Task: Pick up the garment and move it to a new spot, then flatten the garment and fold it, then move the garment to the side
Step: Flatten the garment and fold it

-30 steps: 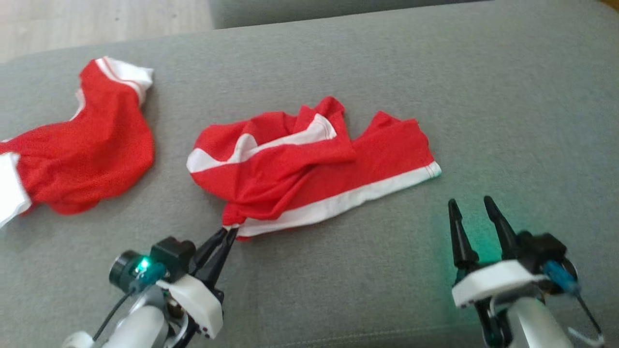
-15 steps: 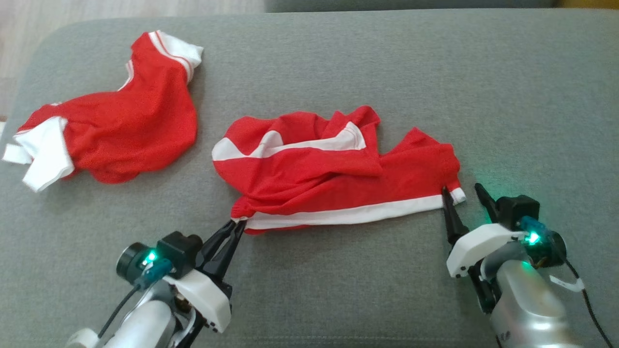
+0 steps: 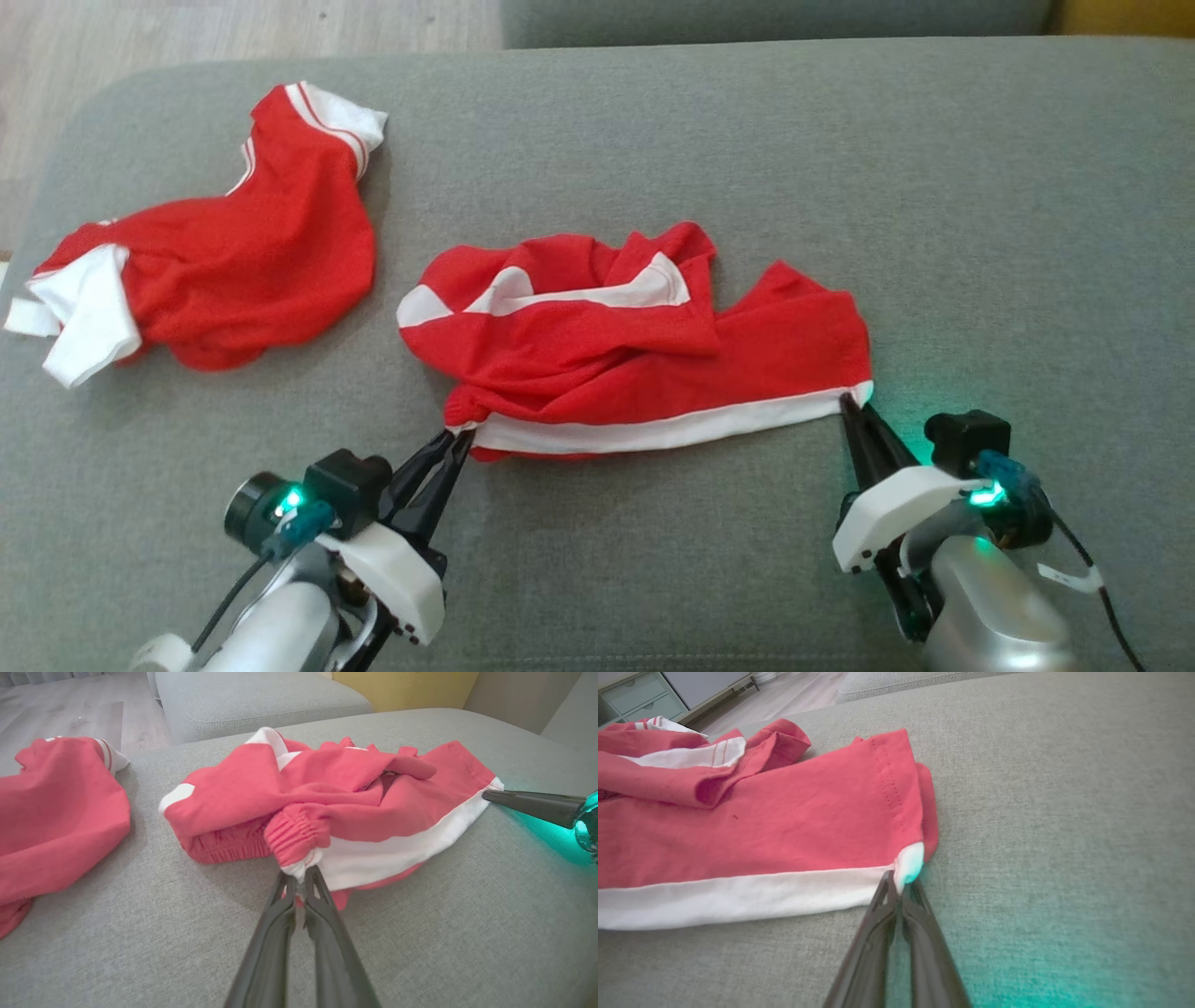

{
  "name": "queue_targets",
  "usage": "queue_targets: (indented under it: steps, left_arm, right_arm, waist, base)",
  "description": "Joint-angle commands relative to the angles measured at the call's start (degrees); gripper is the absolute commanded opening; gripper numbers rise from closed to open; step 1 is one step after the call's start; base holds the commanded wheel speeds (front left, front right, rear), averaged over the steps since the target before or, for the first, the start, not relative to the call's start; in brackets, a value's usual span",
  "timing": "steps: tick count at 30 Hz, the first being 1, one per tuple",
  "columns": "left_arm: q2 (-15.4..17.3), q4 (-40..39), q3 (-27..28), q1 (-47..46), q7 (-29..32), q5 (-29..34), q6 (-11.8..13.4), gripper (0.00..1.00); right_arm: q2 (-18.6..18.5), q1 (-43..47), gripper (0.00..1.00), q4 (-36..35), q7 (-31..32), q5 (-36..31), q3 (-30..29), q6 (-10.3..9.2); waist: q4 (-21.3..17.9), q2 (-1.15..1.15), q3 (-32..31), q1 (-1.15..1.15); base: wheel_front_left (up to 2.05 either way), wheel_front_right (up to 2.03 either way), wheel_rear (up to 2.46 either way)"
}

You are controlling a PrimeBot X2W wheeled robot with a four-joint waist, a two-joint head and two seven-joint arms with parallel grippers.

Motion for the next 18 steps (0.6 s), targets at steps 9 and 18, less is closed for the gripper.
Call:
queue_targets:
  steps: [9, 18]
  left_arm:
    - [3.61, -7.3, 2.78, -7.05, 2.98, -6.15, -1.59, 0.0]
    - [7.1, -20.96, 3.2, -31.18, 22.17, -25.03, -2.0, 0.0]
  right_arm:
    - [0.1, -2.31, 0.0, -12.64, 0.11, -0.78, -0.52, -0.04]
    - [-4.28, -18.61, 0.0, -31.32, 8.39, 0.92, -4.73, -0.04]
  waist:
    - [-3.62, 0.0, -2.1, 0.0]
    - [-10.58, 0.0, 0.26, 0.0]
  base:
    - [0.0, 0.0, 0.0]
    - [0.0, 0.0, 0.0]
